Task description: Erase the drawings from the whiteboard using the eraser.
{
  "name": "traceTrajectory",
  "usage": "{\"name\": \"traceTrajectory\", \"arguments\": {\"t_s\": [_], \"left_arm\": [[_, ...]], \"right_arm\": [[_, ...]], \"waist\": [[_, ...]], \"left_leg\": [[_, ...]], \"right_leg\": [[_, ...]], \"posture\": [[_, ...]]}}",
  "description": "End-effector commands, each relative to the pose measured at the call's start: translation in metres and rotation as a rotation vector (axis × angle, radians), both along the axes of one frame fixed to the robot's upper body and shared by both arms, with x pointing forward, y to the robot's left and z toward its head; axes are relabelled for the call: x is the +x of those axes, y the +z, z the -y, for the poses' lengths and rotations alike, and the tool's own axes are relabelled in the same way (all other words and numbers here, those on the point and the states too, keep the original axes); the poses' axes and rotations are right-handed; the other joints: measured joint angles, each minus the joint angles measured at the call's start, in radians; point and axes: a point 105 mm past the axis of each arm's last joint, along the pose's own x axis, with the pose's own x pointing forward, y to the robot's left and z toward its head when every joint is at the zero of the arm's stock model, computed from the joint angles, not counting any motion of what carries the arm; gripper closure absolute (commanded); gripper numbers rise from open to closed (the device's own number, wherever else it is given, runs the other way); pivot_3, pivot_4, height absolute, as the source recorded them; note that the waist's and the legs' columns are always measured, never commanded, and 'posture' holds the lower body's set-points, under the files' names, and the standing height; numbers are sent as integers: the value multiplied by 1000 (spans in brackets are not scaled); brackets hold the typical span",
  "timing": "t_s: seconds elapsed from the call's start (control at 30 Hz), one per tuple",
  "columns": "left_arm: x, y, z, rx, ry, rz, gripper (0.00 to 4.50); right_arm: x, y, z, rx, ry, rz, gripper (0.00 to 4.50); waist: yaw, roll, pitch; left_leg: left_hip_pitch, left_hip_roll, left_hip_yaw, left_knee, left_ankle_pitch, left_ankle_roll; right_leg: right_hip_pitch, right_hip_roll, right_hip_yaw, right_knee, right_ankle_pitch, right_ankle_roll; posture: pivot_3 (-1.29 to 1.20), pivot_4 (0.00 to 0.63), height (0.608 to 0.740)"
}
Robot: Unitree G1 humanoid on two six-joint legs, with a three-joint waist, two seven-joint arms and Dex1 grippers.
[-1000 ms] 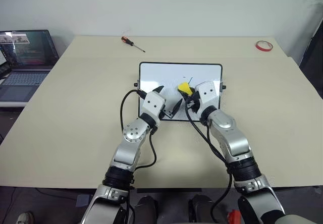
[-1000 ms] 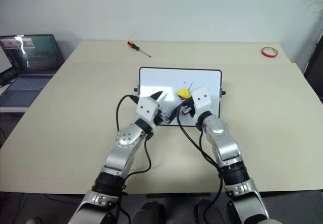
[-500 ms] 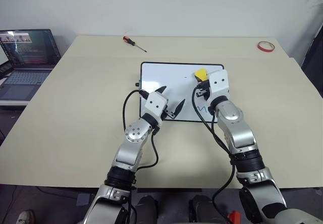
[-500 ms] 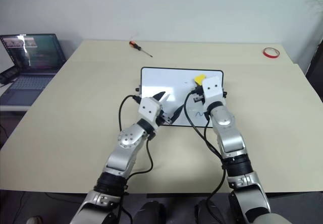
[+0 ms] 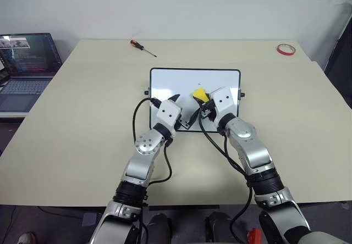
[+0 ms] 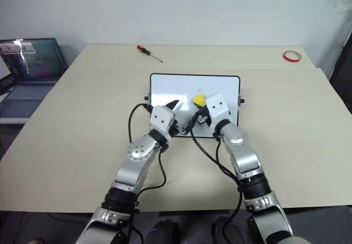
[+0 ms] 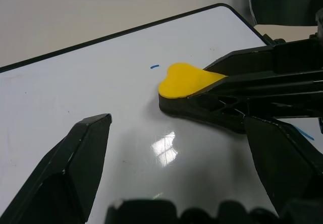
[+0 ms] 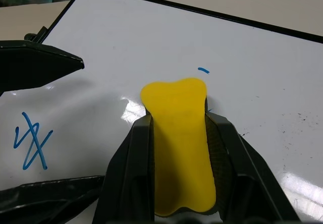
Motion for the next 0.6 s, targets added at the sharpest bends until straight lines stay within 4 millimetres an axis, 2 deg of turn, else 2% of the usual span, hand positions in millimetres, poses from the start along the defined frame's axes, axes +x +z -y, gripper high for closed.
{"name": "traceTrajectory", "arguments": {"t_s": [0.03, 0.13, 0.23, 0.43, 0.6], "left_arm": [[-2, 15, 2, -19, -6, 55, 0], [-2, 16, 4, -20, -9, 56, 0], [-1, 16, 5, -20, -11, 55, 0], [-2, 16, 6, -18, -16, 53, 0], [-2, 15, 6, -18, -15, 50, 0]], "right_arm": [[13, 17, 13, -5, -85, 69, 3422], [22, 31, 21, 11, -170, 126, 3422], [27, 36, 22, 18, -195, 143, 3422], [23, 32, 3, 0, -124, 142, 3422], [12, 21, -11, -22, -46, 117, 3422]], "waist": [[0, 0, 0], [1, 0, 0], [1, 0, 0], [1, 0, 0], [-5, 0, 0]], "left_leg": [[0, 0, 0, 0, 0, 0], [0, 0, 0, 0, 0, 0], [0, 0, 0, 0, 0, 0], [0, 0, 0, 0, 0, 0], [0, 0, 0, 0, 0, 0]], "right_leg": [[0, 0, 0, 0, 0, 0], [0, 0, 0, 0, 0, 0], [0, 0, 0, 0, 0, 0], [0, 0, 0, 0, 0, 0], [0, 0, 0, 0, 0, 0]], "posture": [[0, 150, 740], [0, 150, 740], [0, 150, 740], [0, 150, 740], [0, 150, 740]]}}
